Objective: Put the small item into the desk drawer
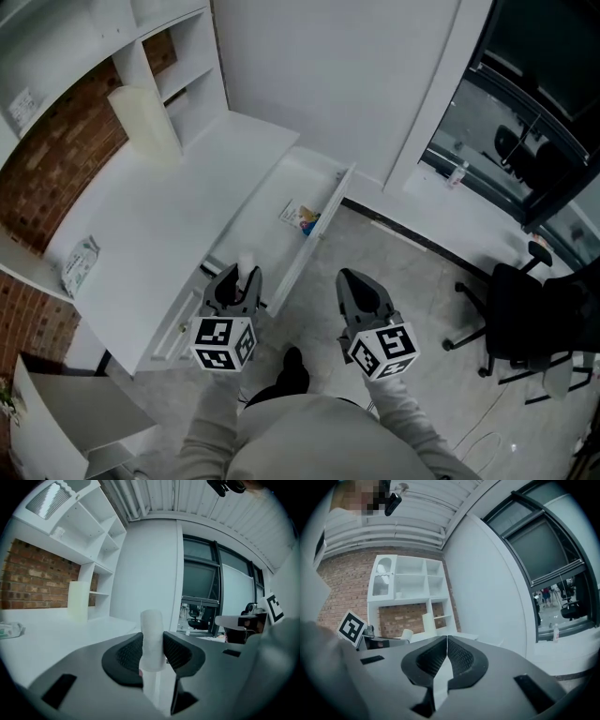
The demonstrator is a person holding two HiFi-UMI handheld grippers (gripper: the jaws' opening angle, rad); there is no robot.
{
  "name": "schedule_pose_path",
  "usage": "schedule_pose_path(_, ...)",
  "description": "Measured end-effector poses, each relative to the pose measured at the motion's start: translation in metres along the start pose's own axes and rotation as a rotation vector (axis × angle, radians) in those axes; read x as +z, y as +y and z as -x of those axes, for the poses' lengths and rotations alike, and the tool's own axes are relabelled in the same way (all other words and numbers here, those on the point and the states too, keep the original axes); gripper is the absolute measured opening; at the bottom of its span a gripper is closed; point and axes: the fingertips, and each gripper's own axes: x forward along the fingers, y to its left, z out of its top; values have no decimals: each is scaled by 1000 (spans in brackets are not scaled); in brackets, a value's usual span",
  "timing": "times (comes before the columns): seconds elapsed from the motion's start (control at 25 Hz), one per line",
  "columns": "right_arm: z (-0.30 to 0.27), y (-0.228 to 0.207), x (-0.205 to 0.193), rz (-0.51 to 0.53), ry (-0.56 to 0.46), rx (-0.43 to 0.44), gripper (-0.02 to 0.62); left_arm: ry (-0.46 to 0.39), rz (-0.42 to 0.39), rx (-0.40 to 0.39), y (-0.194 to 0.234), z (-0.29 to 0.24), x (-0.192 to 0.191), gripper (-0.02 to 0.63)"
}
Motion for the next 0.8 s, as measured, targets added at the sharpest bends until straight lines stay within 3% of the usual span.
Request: schedule_pose_path(0.8,-76,-7,14,22,-25,-21,28,-7,-19,-23,53,-59,15,141)
